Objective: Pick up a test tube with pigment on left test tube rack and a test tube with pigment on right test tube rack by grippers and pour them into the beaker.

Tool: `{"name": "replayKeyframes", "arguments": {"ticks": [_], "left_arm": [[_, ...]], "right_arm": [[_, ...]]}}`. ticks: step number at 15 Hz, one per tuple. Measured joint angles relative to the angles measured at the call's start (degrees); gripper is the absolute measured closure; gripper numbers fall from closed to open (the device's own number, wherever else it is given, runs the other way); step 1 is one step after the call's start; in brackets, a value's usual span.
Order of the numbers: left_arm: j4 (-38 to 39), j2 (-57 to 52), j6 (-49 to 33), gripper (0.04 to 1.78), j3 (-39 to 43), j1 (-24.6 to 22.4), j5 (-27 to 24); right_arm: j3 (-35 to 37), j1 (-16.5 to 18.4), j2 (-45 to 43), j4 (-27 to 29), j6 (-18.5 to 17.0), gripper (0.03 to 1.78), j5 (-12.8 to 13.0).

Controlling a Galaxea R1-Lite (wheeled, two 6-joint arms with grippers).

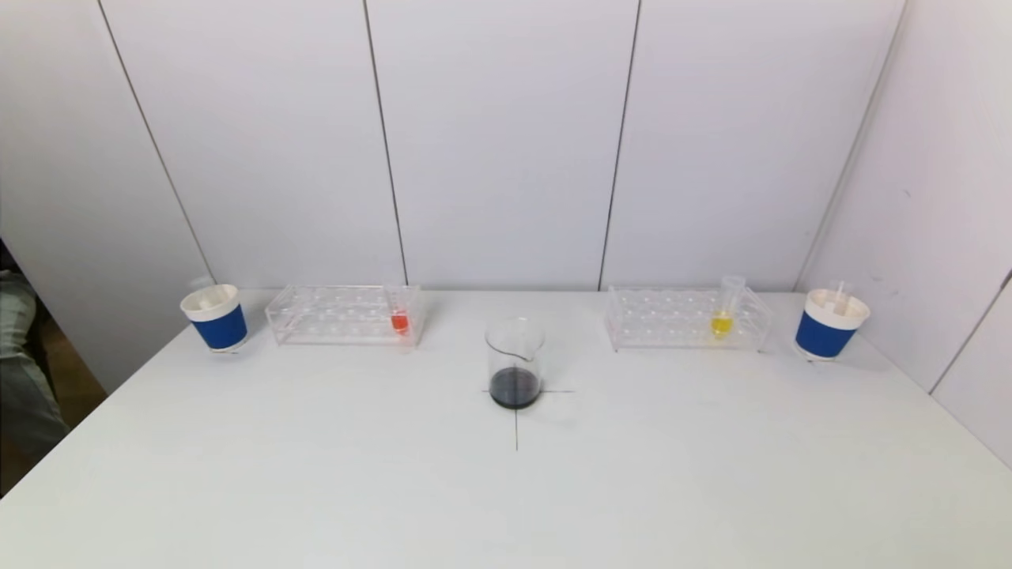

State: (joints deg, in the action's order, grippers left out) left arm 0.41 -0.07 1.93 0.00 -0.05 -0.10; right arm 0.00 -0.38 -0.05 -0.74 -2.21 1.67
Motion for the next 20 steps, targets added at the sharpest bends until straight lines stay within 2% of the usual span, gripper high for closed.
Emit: {"name": "replayKeyframes", "arguments": {"ticks": [20], "left_arm": [[0.0,0.0,0.0,0.06,0.0,0.0,0.0]], "right_arm": [[0.0,0.0,0.0,0.0,-0.1,0.04,0.1]]}}
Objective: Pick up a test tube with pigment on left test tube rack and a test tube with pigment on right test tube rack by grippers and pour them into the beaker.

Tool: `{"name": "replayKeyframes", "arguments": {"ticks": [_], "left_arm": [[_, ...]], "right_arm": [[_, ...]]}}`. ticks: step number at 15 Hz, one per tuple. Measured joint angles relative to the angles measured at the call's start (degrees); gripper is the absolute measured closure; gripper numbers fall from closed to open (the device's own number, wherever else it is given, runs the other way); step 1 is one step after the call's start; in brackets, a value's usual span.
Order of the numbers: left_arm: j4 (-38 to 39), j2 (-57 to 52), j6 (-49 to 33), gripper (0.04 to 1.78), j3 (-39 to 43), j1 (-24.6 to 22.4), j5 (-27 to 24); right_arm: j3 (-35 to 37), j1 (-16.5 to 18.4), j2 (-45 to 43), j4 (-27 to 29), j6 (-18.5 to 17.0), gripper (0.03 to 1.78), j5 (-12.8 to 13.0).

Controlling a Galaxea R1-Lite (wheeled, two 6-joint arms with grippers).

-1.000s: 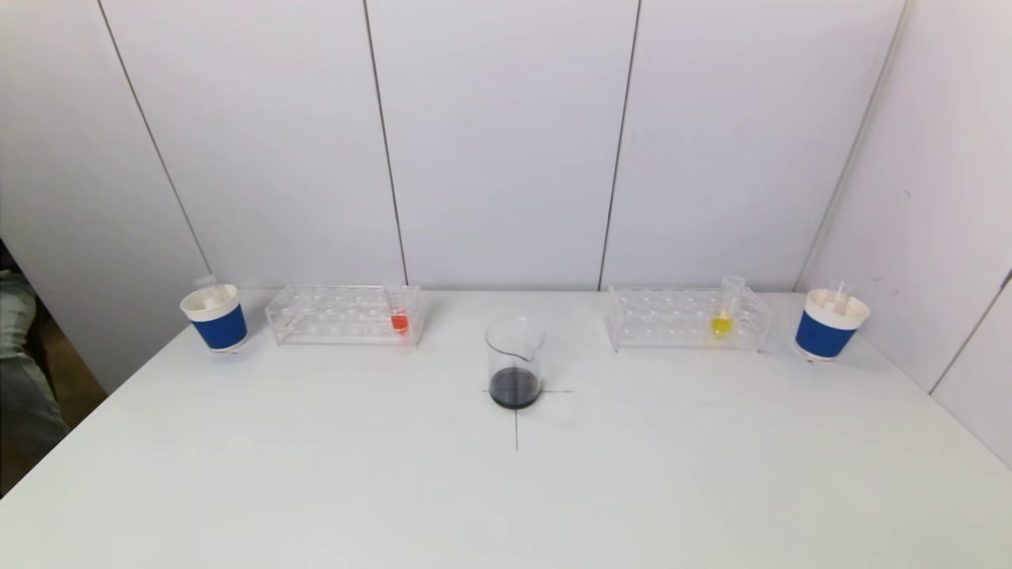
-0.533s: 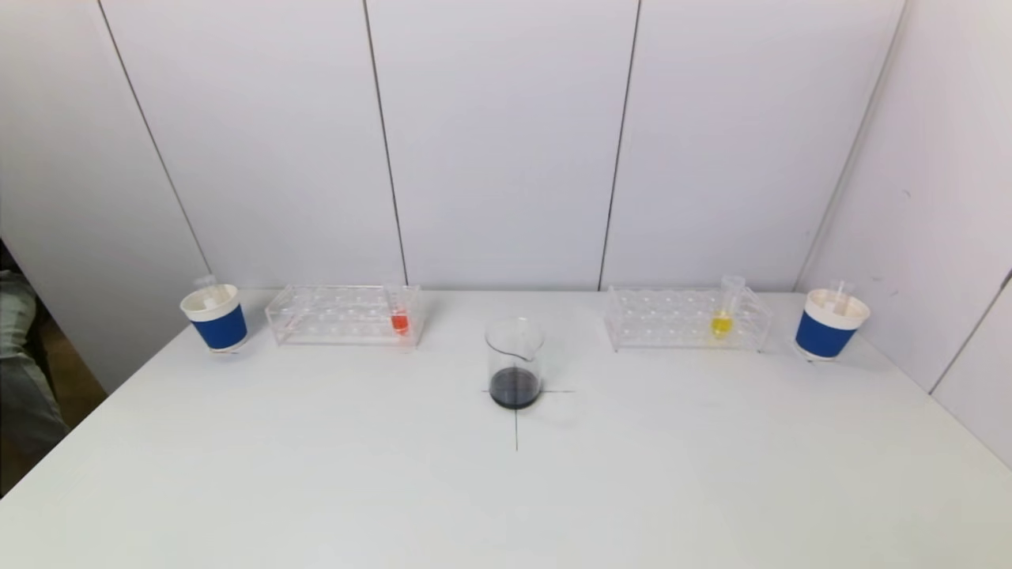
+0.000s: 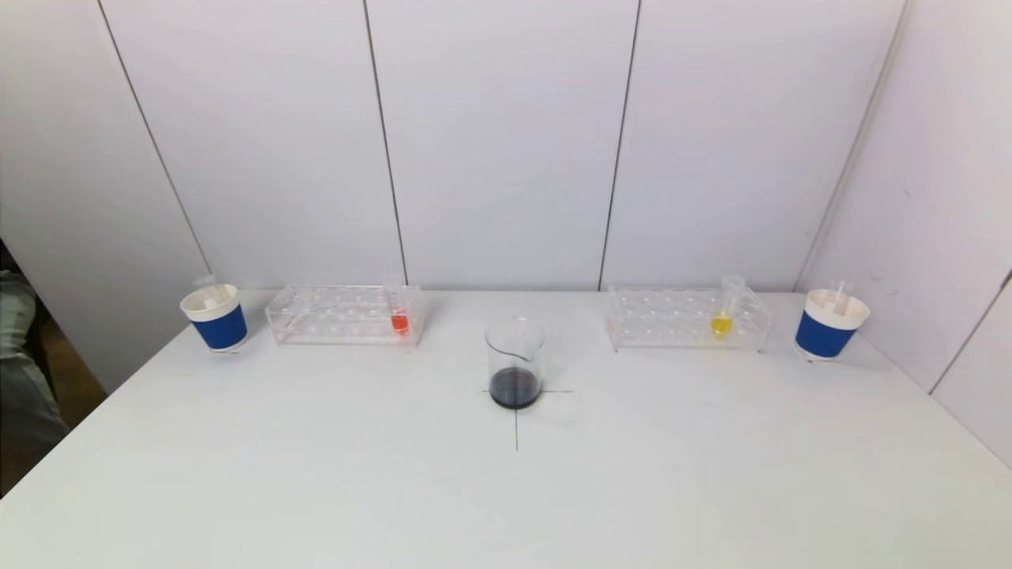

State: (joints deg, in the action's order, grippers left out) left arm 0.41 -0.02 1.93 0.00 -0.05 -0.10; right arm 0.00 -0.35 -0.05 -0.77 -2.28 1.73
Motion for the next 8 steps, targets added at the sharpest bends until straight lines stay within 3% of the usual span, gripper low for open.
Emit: {"name": "replayKeyframes", "arguments": {"ticks": [8], "left_arm": [[0.0,0.0,0.0,0.06,0.0,0.0,0.0]], "right_arm": [[0.0,0.0,0.0,-0.1,-0.1,0.04,0.0]]}}
